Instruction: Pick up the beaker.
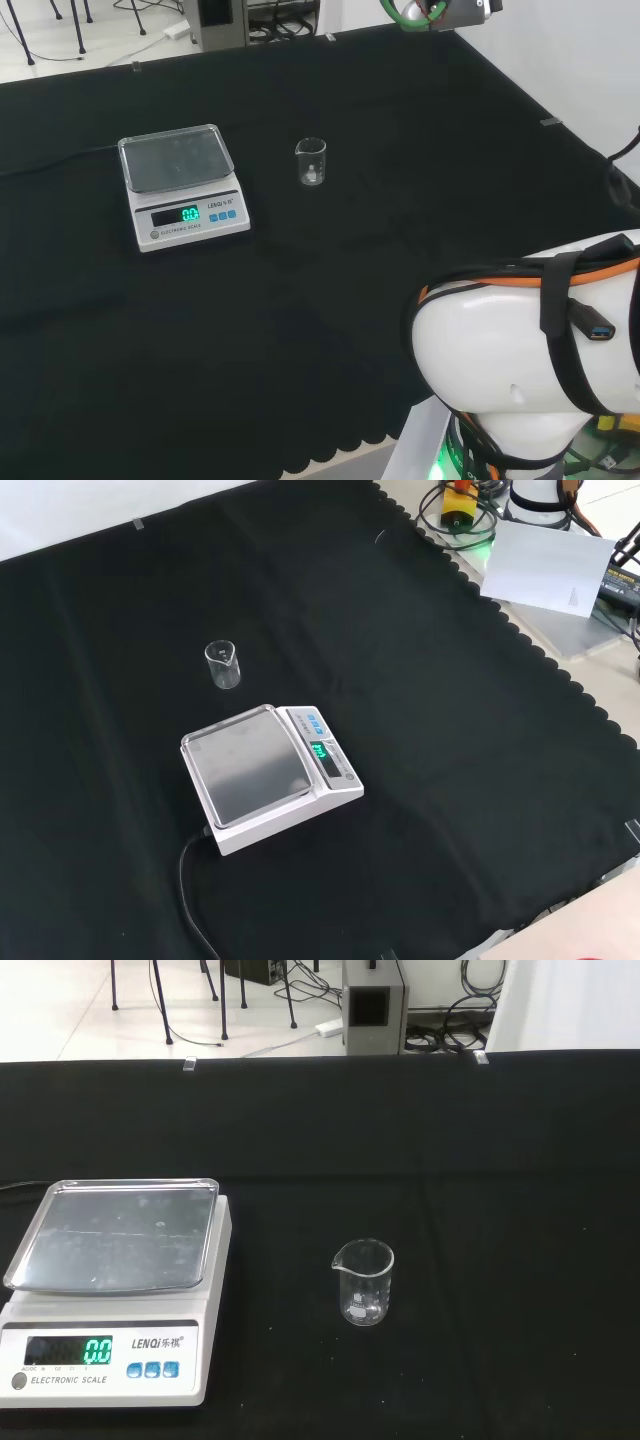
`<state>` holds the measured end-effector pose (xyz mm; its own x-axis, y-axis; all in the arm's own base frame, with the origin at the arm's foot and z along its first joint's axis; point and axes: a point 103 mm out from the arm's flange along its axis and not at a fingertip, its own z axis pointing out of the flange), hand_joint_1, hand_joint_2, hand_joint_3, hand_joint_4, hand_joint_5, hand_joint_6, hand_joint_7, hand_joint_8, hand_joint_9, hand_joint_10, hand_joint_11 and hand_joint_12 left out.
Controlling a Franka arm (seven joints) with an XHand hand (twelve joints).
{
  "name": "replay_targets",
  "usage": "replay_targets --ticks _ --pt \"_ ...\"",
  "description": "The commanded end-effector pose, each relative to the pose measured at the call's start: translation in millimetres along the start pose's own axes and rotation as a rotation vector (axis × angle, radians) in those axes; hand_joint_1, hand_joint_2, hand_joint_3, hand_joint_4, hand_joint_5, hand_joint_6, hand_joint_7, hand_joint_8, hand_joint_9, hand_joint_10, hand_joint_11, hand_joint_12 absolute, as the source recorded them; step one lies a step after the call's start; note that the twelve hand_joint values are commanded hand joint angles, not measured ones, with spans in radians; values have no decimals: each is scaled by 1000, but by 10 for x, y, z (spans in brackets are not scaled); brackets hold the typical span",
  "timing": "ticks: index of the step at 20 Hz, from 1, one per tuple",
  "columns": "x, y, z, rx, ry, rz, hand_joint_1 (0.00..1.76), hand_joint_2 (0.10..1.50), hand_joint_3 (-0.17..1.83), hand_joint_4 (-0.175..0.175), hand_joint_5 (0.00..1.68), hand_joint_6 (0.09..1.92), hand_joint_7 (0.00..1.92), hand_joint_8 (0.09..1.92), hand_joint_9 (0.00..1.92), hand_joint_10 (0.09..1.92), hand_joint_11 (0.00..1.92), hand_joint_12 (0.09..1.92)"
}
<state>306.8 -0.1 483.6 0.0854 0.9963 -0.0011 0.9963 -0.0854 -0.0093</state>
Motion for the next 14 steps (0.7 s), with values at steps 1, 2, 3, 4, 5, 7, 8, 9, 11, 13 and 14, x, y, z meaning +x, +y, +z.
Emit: replay_targets --ticks 1,2,3,4,5,7,8,9,11,13,14 --pt "-36 -557 -737 -114 40 50 709 1126 -45 -49 358 579 297 805 525 858 313 1361" --pt "-34 -533 -748 -113 46 48 664 1122 -66 -34 335 435 263 751 486 824 225 1409" --pt "-29 -468 -715 -104 53 43 641 1128 -92 -27 336 335 248 720 467 805 181 1433" --pt "-28 -400 -674 -95 59 37 630 1142 -126 -24 346 263 241 704 458 795 162 1443" --pt "-16 -327 -629 -86 65 31 625 1152 -150 -23 355 222 238 696 454 790 153 1446" --pt "1 -179 -529 -67 80 17 622 1162 -170 -22 364 189 237 690 452 787 147 1449" --pt "15 -114 -482 -59 89 10 622 1163 -173 -22 366 183 237 690 452 787 147 1449" --pt "21 -50 -431 -49 95 3 623 1165 -175 -22 367 180 237 689 452 786 146 1450" --pt "45 63 -331 -33 104 -13 623 1166 -175 -23 369 178 238 689 452 786 146 1450" --pt "77 158 -241 -20 114 -28 624 1167 -175 -24 374 178 240 691 453 787 146 1451" --pt "92 199 -204 -14 118 -34 625 1168 -175 -26 378 178 244 692 454 787 146 1451"
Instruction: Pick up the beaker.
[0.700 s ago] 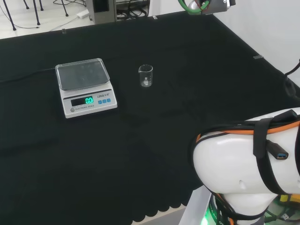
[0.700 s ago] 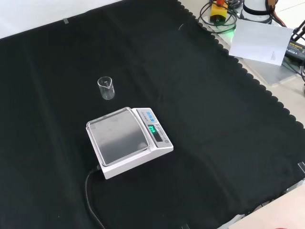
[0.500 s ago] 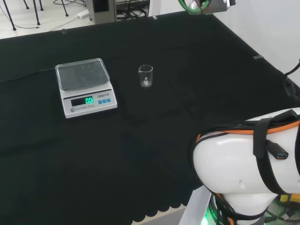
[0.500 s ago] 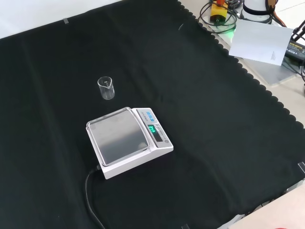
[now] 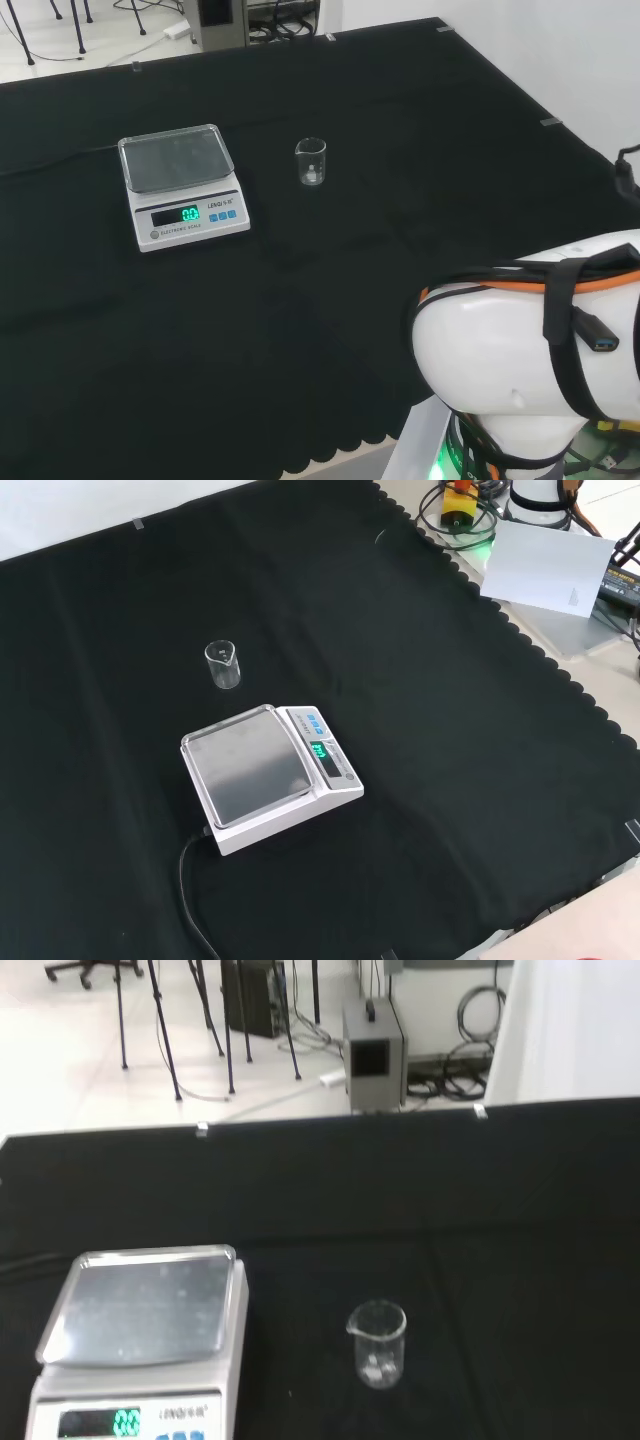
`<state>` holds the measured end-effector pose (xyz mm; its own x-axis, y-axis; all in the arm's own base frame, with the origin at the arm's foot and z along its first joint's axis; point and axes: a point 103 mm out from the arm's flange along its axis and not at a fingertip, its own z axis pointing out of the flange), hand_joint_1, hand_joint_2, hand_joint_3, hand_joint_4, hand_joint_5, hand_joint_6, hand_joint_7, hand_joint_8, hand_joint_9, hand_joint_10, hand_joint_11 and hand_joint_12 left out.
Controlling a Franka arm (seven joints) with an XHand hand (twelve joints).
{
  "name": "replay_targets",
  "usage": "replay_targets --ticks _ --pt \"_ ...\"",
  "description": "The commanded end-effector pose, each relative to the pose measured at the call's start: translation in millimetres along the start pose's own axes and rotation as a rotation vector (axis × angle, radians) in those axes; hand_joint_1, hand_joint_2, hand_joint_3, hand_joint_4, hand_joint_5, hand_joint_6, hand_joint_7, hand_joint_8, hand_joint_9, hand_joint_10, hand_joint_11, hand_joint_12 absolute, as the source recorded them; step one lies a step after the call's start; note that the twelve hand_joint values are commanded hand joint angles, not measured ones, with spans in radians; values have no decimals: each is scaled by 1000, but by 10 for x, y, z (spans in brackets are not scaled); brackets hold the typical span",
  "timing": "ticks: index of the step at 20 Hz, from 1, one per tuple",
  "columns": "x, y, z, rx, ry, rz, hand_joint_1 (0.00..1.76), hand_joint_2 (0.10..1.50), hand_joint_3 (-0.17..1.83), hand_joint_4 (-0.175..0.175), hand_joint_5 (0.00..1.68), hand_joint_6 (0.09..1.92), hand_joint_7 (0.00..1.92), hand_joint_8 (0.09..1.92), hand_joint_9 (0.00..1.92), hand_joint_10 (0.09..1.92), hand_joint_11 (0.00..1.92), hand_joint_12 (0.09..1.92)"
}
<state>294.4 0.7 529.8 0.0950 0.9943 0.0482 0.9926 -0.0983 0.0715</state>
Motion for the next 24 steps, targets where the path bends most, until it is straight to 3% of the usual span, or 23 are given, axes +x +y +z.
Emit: replay_targets --ticks 1,7,12,16,24 --pt "97 347 334 73 77 -47 626 1169 -175 -27 382 180 249 694 457 788 147 1451" --pt "83 642 712 49 117 -57 636 1173 -175 -33 436 201 278 705 473 793 163 1449" --pt "48 784 1011 86 134 -43 661 1169 -175 -38 497 252 303 709 498 789 190 1434" --pt "30 828 1167 102 110 -39 729 1141 -175 -39 480 287 296 702 496 779 199 1424" --pt "17 954 1568 222 105 -43 814 1027 -175 -44 337 240 156 702 345 807 126 1441"
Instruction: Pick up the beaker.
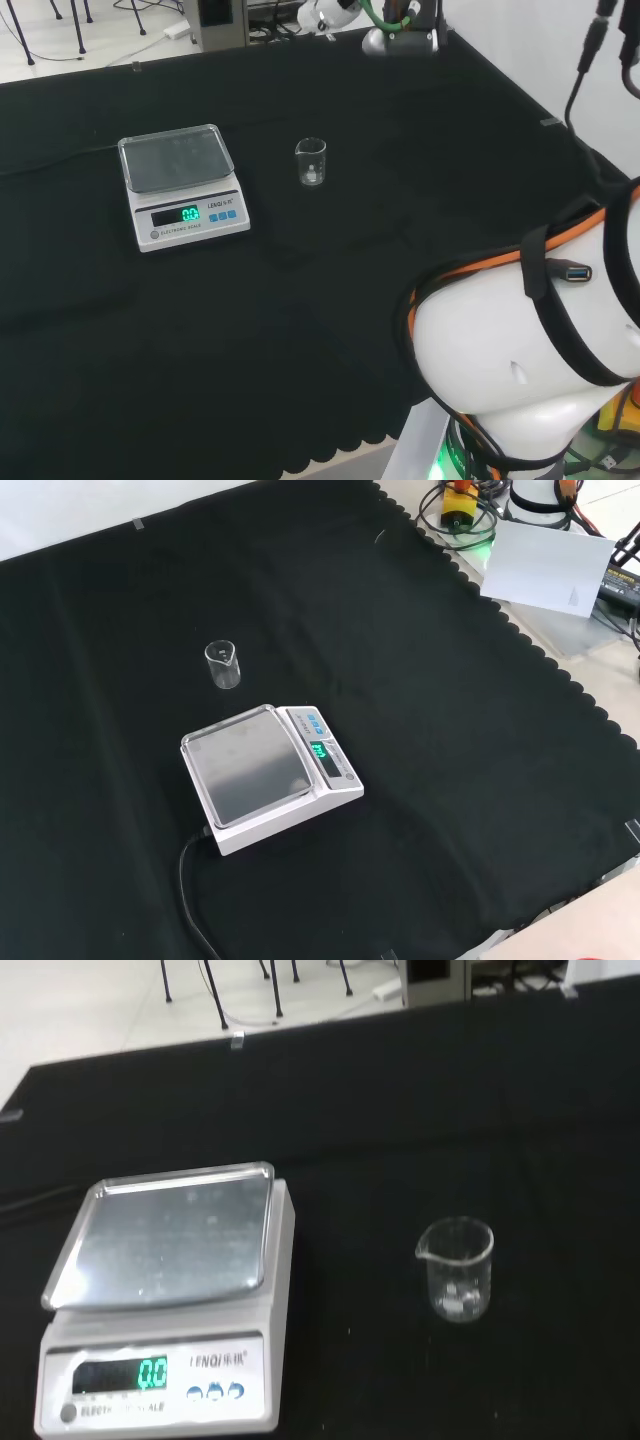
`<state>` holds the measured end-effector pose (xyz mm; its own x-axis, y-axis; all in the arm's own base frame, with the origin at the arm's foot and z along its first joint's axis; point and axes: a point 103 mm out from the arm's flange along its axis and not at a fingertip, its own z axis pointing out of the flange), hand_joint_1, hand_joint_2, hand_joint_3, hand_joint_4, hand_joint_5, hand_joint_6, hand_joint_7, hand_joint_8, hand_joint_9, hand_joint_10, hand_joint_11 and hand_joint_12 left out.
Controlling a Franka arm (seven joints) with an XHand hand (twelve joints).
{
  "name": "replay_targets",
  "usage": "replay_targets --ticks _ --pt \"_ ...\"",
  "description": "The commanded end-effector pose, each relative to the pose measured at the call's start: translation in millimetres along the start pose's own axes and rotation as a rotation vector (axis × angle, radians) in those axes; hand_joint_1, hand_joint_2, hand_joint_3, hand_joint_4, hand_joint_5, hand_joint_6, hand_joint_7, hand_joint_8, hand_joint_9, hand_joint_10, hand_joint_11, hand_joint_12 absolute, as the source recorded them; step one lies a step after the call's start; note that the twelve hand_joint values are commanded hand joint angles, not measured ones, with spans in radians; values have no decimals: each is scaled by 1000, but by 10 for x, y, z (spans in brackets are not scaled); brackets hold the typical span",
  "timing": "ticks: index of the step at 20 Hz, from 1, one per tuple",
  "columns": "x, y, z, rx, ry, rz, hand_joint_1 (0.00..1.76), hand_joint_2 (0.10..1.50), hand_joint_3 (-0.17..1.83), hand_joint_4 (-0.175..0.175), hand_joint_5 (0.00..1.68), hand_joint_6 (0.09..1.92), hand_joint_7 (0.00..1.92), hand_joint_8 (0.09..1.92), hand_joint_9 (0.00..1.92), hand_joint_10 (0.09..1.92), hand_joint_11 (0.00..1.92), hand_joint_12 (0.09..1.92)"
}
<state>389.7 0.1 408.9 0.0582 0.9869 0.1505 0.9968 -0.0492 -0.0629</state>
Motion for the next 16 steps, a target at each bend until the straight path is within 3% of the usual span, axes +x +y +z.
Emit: replay_targets --ticks 1,11,13,16 --pt "-42 159 317 100 -1 -4 809 1017 -175 -43 325 231 139 705 328 815 115 1446" --pt "122 510 790 254 -74 -31 799 1007 -175 -35 259 166 52 701 249 849 67 1466" --pt "167 569 897 296 -98 -46 812 988 -175 -31 187 123 16 567 186 841 67 1462" --pt "218 653 1035 311 -122 -72 817 950 -175 -23 99 87 1 297 68 861 53 1469"
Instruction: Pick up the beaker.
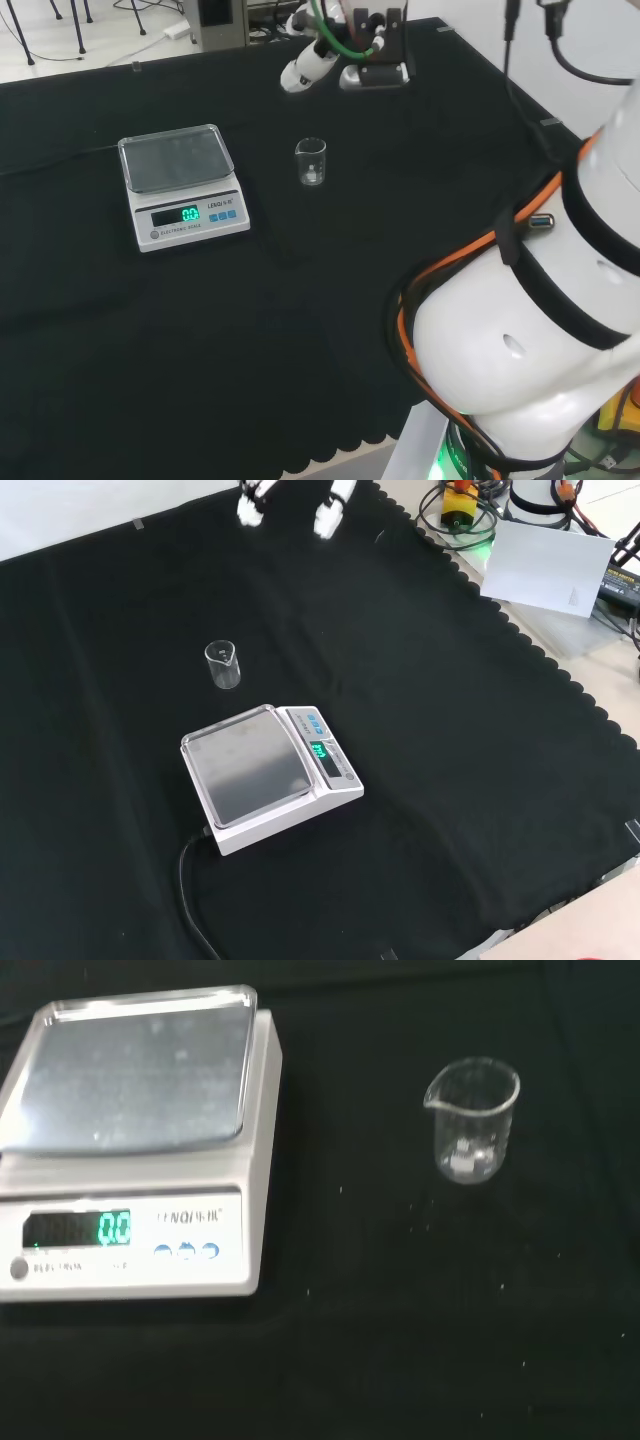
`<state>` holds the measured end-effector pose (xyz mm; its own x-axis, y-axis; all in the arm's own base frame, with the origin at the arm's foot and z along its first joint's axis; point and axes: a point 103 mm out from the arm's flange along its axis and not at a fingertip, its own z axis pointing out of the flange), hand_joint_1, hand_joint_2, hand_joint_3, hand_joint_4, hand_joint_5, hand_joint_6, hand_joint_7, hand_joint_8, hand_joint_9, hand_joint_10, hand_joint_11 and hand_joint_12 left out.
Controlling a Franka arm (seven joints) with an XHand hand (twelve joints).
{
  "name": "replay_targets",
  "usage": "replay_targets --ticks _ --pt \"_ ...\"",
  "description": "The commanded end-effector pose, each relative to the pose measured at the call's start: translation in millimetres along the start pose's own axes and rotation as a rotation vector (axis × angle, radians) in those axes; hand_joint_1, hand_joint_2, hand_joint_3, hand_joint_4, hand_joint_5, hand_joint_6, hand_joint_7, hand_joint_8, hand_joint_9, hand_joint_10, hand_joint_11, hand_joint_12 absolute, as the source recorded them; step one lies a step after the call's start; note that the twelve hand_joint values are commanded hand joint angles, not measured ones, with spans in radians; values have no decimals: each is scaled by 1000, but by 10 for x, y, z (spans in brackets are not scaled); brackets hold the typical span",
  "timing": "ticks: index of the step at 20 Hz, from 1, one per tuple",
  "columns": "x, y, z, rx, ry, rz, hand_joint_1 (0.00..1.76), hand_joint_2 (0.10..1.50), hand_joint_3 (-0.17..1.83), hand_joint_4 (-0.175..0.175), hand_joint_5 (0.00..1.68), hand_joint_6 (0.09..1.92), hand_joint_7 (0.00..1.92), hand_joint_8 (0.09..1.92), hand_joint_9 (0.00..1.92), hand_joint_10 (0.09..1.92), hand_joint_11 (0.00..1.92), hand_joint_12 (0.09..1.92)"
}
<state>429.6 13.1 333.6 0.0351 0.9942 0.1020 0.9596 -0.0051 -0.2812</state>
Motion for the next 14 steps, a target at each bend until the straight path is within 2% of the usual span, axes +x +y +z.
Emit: replay_targets --ticks 1,4,8,11,14 --pt "200 314 262 89 -86 -55 819 943 -175 -23 90 87 0 257 51 865 50 1470" --pt "230 447 327 124 -132 -62 829 934 -175 -25 103 87 0 252 50 878 47 1473" --pt "237 603 419 153 -133 -58 845 928 -175 -23 109 87 0 270 55 883 50 1474" --pt "101 749 493 174 -11 -34 841 964 -175 -19 144 87 0 347 70 882 68 1469" --pt "-8 875 537 170 -5 -24 830 1029 -175 -25 201 87 0 461 97 883 80 1466"
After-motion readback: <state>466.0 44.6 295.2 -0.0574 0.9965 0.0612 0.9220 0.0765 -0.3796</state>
